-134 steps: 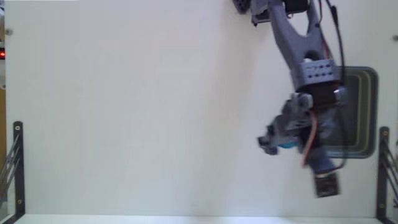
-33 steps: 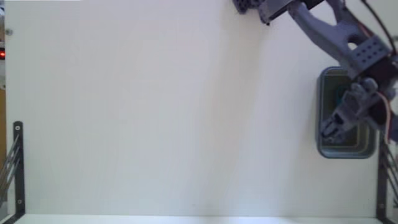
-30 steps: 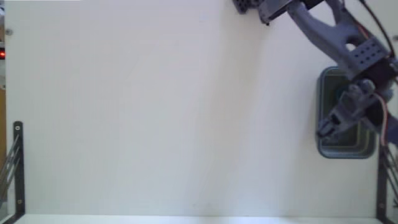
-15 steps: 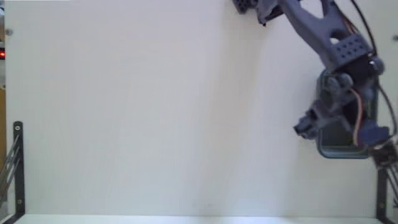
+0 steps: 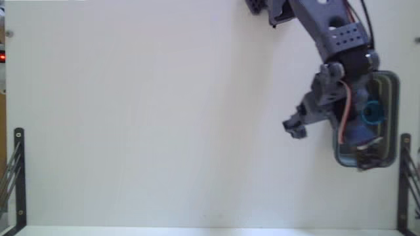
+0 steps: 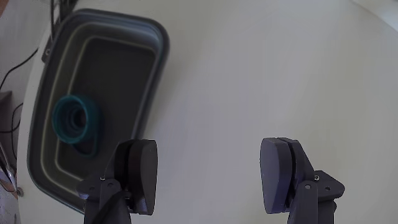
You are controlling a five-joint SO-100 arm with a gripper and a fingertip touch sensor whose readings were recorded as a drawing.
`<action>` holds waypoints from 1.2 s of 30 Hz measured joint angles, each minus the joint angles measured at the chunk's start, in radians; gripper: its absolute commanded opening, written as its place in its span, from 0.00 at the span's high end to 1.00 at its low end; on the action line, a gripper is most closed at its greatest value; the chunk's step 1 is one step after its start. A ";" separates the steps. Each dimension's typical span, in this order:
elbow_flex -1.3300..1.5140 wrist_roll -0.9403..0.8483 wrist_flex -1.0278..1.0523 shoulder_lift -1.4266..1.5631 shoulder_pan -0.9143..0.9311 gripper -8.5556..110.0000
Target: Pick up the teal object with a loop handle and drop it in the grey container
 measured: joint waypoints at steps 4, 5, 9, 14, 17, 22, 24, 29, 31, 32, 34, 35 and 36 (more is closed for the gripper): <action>0.066 -0.002 0.000 0.063 0.046 0.00; 0.074 -0.002 0.002 0.074 0.061 0.00; 0.124 0.000 0.000 0.129 0.094 0.00; 0.189 -0.002 0.000 0.206 0.155 0.00; 0.225 0.002 0.000 0.242 0.184 0.00; 0.281 -0.002 0.000 0.301 0.224 0.00; 0.298 0.002 0.000 0.325 0.241 0.00; 0.334 -0.002 0.000 0.364 0.270 0.00; 0.350 0.000 0.000 0.380 0.285 0.00; 0.362 0.002 0.000 0.383 0.288 0.00; 0.367 0.000 0.000 0.396 0.288 0.00; 0.368 -0.002 0.000 0.402 0.293 0.00; 0.379 -0.002 0.000 0.411 0.298 0.00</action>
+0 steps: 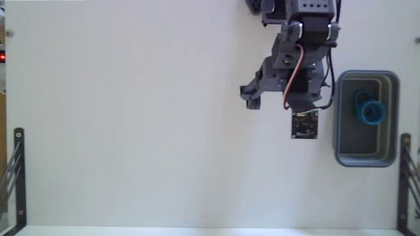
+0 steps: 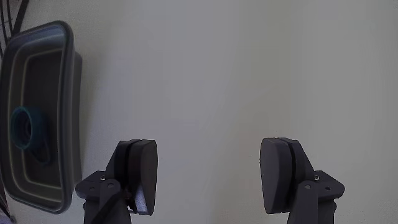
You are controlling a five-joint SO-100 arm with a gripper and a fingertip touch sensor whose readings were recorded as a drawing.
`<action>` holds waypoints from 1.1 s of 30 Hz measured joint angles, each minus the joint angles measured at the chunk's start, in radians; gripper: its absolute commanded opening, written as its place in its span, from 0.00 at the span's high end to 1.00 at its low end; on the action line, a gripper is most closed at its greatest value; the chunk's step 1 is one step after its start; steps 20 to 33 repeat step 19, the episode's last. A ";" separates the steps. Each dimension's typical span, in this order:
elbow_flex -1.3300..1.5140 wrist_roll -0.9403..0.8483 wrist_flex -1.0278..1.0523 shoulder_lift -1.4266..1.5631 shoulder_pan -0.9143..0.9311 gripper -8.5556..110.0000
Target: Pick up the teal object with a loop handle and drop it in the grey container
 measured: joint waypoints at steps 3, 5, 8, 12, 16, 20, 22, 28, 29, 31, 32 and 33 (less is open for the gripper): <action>0.006 0.003 0.000 0.005 0.008 0.00; 0.006 0.000 0.000 0.015 0.003 0.00; 0.006 0.000 0.000 0.017 0.000 0.00; 0.006 0.000 0.000 0.017 0.002 0.00; 0.006 0.000 0.000 0.017 0.000 0.00; 0.006 0.000 0.000 0.017 0.000 0.00; 0.006 0.000 0.000 0.017 0.000 0.00; 0.006 0.000 0.000 0.017 0.000 0.00; 0.006 0.000 0.000 0.017 0.000 0.00; 0.006 0.000 0.000 0.017 0.000 0.00; 0.006 0.000 0.000 0.017 0.000 0.00; 0.006 0.000 0.000 0.017 0.000 0.00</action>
